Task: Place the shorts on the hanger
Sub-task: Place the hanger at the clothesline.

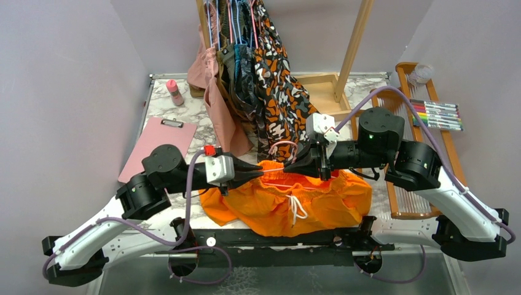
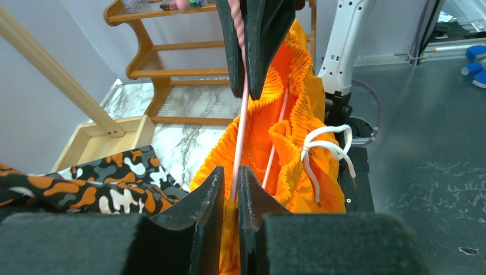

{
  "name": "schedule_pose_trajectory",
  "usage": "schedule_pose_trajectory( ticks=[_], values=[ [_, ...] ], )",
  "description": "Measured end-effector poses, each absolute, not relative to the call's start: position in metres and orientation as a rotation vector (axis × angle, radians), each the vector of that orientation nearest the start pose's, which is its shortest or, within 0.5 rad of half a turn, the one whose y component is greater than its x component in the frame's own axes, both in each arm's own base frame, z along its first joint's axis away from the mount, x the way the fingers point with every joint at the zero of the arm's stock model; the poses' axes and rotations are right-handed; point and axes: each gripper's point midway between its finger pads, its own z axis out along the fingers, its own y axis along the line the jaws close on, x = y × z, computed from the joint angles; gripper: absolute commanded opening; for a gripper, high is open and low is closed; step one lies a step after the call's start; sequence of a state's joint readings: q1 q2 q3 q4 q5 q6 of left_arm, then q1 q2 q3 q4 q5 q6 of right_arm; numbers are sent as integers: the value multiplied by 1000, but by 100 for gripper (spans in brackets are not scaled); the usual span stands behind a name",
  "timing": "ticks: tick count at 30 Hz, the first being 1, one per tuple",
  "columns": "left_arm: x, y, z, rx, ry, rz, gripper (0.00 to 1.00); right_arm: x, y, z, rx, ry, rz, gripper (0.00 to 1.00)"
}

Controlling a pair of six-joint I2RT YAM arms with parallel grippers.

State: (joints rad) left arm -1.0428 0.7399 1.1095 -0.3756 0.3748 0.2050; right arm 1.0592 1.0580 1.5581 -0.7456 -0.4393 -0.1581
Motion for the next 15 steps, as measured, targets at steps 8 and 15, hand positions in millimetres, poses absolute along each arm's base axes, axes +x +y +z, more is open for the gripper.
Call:
schedule_pose_trajectory(
  ticks=[8, 15],
  values=[
    [86, -238, 397, 1124, 1122, -899, 66, 85, 292, 418, -1342, 1350, 1028, 1],
    [86, -244, 426, 1111, 1086, -923, 75, 82, 295, 420, -1347, 1340, 1050, 1]
  ],
)
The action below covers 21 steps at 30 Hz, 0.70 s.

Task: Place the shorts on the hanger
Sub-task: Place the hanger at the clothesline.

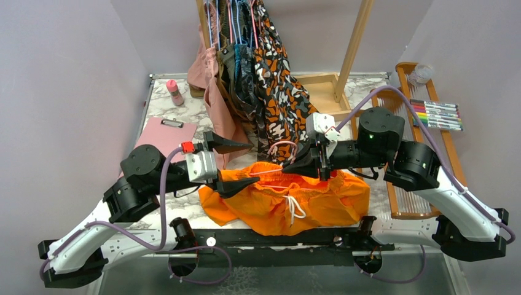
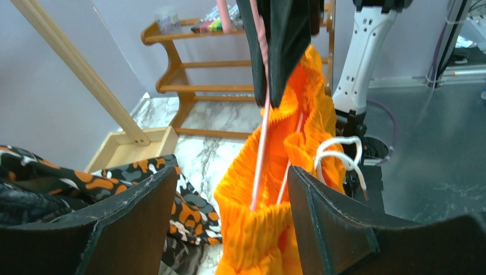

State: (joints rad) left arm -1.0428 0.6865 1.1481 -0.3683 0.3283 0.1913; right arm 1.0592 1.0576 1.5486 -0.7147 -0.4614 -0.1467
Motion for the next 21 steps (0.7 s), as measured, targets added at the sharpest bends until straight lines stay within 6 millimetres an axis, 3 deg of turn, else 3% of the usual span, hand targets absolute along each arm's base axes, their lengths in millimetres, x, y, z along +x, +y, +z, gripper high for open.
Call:
schedule_pose_trajectory(
  ticks=[3, 6, 15, 21],
  values=[
    [82, -249, 449, 1108, 1028, -946, 75, 83, 297, 420, -1347, 1336, 1054, 1],
    [80, -254, 457, 1124, 992, -962, 75, 82, 299, 421, -1346, 1336, 1064, 1],
    [85, -286, 417, 1252, 1070, -1005, 68, 79, 299, 421, -1352, 1332, 1084, 1],
    [90, -296, 398, 1293, 1116, -998, 41, 79, 299, 421, -1352, 1332, 1084, 1]
  ],
)
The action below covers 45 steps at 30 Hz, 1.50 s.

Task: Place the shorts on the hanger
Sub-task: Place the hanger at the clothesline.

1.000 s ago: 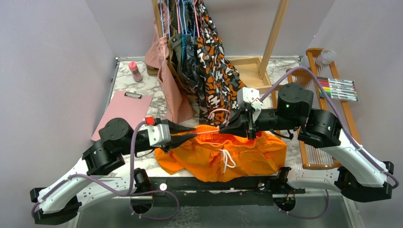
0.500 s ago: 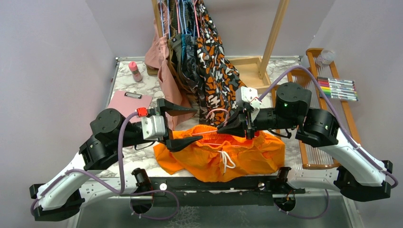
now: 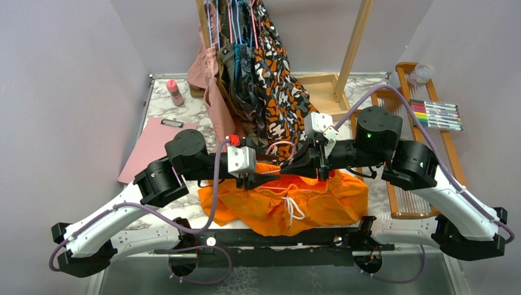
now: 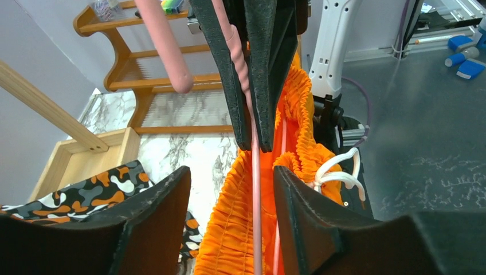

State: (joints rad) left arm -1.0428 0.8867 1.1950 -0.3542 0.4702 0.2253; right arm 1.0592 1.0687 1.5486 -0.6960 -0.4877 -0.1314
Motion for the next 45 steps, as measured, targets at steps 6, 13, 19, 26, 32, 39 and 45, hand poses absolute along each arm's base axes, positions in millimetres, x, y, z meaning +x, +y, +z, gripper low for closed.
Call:
schedule_pose_trajectory(
  ticks=[6, 13, 19, 26, 32, 39, 45],
  values=[
    [89, -297, 396, 1307, 1115, -1002, 0, 80, 300, 421, -1351, 1333, 1082, 1],
    [86, -294, 391, 1310, 1112, -1001, 0, 81, 302, 420, -1341, 1346, 1094, 45],
    [94, -291, 375, 1286, 1152, -962, 0, 77, 299, 419, -1303, 1360, 1129, 68],
    [95, -282, 385, 1237, 1123, -937, 0, 82, 279, 426, -1199, 1382, 1075, 70],
    [91, -279, 395, 1210, 1069, -950, 0, 80, 276, 413, -1143, 1442, 1112, 70],
    [80, -281, 394, 1238, 1044, -1015, 0, 84, 291, 412, -1113, 1451, 1160, 66],
    [73, -282, 397, 1247, 1021, -1054, 0, 78, 300, 417, -1127, 1433, 1231, 59]
  ],
)
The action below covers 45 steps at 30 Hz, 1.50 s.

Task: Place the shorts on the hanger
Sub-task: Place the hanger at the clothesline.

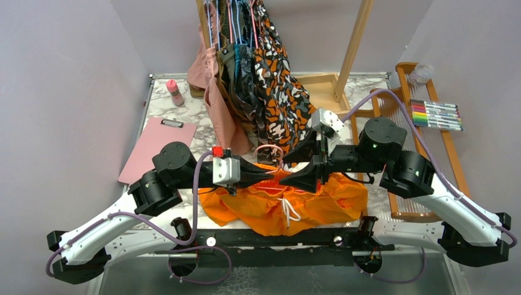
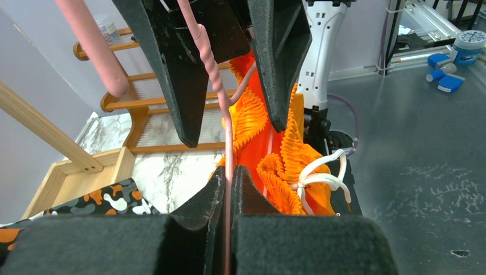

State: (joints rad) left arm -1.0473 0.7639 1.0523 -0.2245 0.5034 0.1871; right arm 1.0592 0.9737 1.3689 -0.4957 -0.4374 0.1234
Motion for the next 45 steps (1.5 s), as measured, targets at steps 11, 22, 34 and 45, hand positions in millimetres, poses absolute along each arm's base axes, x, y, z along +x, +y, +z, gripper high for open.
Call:
schedule_pose_trajectory(
  ticks=[11, 22, 34, 45],
  values=[
    [72, -282, 400, 1231, 997, -1067, 0, 61, 305, 431, -1132, 1390, 1364, 63],
    [69, -279, 395, 1226, 999, -1072, 0, 66, 289, 425, -1050, 1363, 1315, 64],
    [69, -279, 395, 1226, 998, -1072, 0, 80, 312, 423, -1042, 1418, 1313, 47],
    [71, -278, 395, 1219, 1002, -1064, 0, 79, 318, 423, -1059, 1430, 1340, 17]
  ],
)
